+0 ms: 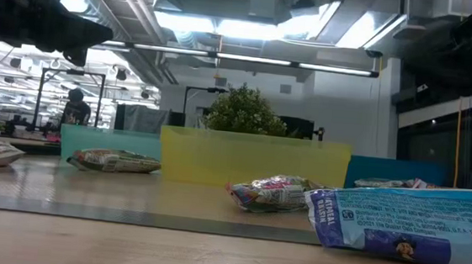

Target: Pick and place Granola Bars by type

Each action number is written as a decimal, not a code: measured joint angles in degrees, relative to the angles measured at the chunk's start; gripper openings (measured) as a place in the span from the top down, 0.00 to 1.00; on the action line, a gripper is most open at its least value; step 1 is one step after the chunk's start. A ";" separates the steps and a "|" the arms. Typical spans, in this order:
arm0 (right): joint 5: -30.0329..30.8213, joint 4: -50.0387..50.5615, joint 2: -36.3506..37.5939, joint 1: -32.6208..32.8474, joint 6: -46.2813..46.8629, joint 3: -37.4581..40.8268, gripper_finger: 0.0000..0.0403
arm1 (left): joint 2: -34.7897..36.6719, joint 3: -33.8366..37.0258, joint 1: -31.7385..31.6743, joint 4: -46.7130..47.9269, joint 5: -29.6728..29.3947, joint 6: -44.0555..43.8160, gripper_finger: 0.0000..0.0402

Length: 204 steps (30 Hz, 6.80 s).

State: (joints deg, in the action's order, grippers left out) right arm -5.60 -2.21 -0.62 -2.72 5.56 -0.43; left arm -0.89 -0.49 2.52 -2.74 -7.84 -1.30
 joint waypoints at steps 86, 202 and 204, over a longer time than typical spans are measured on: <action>15.44 57.76 -78.75 20.61 26.52 -49.04 0.18 | 0.00 -0.02 0.00 0.00 0.00 0.00 0.98; 28.98 65.17 -68.07 -8.08 4.86 -69.70 0.78 | 0.00 -0.01 0.00 -0.01 0.00 0.00 0.98; 28.68 63.45 -67.93 -12.54 1.95 -69.70 0.78 | 0.00 -0.02 0.00 0.00 0.02 0.02 0.97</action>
State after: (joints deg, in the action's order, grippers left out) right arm 23.08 61.24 -68.55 -15.26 7.51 -70.13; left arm -0.89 -0.51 2.52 -2.75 -7.81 -1.28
